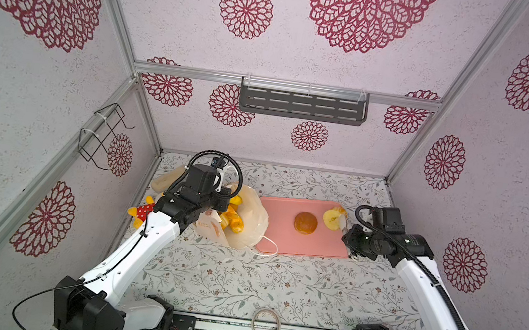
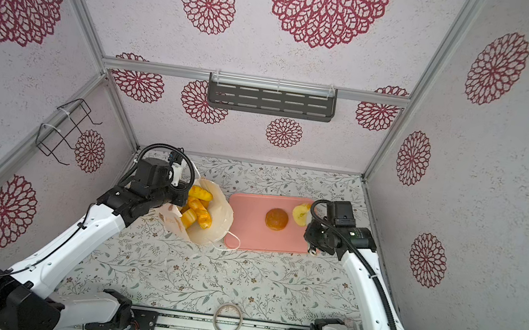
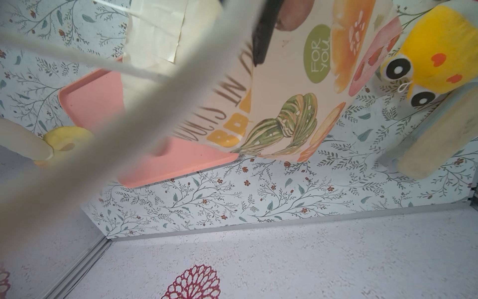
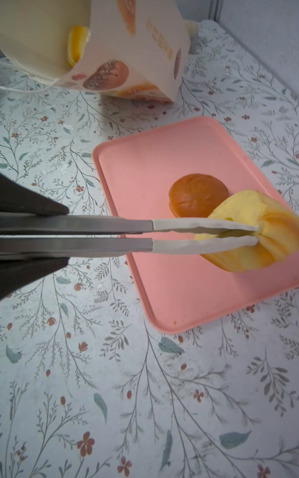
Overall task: Take the fake bread out of the paper bag
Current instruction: 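Lower the yellow ring bread onto the pink tray and open the tongs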
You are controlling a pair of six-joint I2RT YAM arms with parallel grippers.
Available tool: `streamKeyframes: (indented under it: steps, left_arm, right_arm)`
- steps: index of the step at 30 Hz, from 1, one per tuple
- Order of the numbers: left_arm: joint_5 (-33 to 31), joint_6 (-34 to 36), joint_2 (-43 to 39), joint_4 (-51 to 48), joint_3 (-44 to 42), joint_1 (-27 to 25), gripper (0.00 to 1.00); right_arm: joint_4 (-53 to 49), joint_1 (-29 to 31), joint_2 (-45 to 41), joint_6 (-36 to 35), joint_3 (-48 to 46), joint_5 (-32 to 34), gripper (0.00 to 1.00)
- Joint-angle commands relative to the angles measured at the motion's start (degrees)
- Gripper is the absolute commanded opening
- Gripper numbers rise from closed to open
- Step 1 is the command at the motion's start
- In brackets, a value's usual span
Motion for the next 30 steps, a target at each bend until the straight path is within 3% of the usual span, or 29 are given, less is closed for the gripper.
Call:
streamKeyframes:
  steps: [1,4,10,17,30]
  left_arm:
    - [1.0,0.7,-2.2,1.3,-0.7,0.0,0.0]
    - [0.9,1.0,-2.6,1.4,-1.1,0.0,0.0]
    - [1.3,1.0,-2.3,1.9,-1.4,0.0,0.0]
    - [2.6,-0.3,-2.2,2.3,-1.1,0.1,0.0]
    - [2.5,-0.2,-3.0,1.6,-1.2,0.0,0.0]
  right_arm:
    - [5.5,-2.8,0.3,-2.4,-1.1,-3.3,0.0]
    - [7.0,-4.6,0.5,-2.3,-3.4,-5.2,0.01]
    - [7.9,-6.0,0.2,-2.5,-5.2,-7.6,0.2]
    - [11.0,-6.5,1.5,-2.7,-5.7,-14.4,0.13]
    - [12.9,-6.8,3.4,-3.0,-6.2,-16.7,0.3]
